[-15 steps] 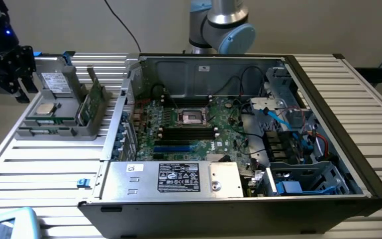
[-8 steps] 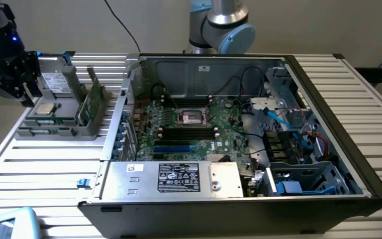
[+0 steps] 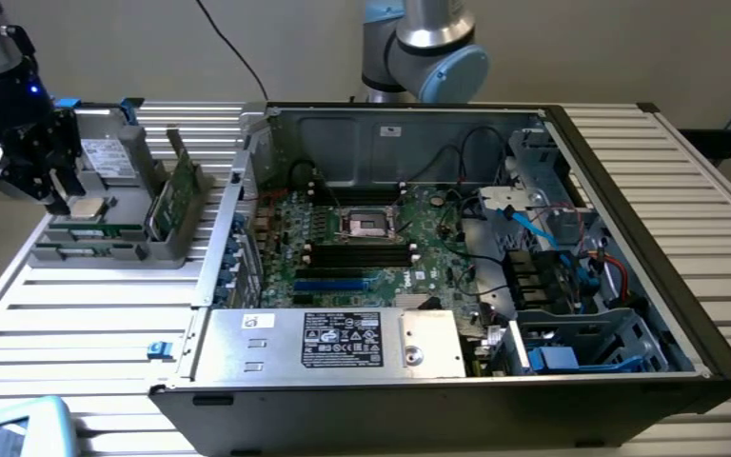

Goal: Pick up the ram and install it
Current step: 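Pick up the ram and move it above insertion slot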

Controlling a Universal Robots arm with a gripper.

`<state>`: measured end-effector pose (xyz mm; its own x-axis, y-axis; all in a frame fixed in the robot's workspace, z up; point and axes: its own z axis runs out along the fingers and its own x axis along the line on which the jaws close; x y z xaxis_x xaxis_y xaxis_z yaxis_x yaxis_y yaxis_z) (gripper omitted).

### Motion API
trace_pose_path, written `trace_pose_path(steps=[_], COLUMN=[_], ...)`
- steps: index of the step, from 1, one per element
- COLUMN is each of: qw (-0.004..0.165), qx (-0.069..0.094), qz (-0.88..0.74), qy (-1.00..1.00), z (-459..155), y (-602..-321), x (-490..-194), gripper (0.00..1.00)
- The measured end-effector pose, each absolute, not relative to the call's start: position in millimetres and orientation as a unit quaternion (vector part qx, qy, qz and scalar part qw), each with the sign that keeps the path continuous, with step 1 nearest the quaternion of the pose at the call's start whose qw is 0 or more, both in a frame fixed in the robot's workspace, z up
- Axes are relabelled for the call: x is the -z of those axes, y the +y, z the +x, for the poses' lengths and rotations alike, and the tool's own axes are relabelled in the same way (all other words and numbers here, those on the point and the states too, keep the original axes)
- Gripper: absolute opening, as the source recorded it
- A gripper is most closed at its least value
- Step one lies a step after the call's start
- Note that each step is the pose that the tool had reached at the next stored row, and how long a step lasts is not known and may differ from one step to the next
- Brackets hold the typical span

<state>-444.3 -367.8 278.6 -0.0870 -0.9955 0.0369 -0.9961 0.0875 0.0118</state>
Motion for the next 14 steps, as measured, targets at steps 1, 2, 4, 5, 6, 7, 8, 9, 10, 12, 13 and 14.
trace_pose_path(steps=[1, 2, 4, 5, 6, 7, 8, 9, 10, 12, 13, 14], qw=[0.017, 0.017, 0.017, 0.017, 0.017, 0.017, 0.016, 0.015, 0.015, 0.014, 0.013, 0.013], qx=[-0.008, -0.008, -0.007, -0.007, -0.007, -0.007, -0.006, -0.006, -0.005, -0.004, -0.004, -0.004], qz=[0.675, 0.674, 0.674, 0.674, 0.673, 0.673, 0.673, 0.673, 0.673, 0.673, 0.673, 0.673], qy=[-0.738, -0.738, -0.739, -0.739, -0.739, -0.739, -0.740, -0.740, -0.740, -0.740, -0.740, -0.740], z=[-444, -444, -444, -444, -444, -444, -443, -442, -442, -442, -442, -442], y=[-369, -369, -369, -370, -370, -371, -371, -371, -372, -373, -373, -373], x=[-277, -275, -271, -270, -268, -266, -264, -262, -260, -257, -255, -253], gripper=[0.43, 0.43, 0.43, 0.43, 0.43, 0.43, 0.43, 0.43, 0.43, 0.43, 0.43, 0.43])
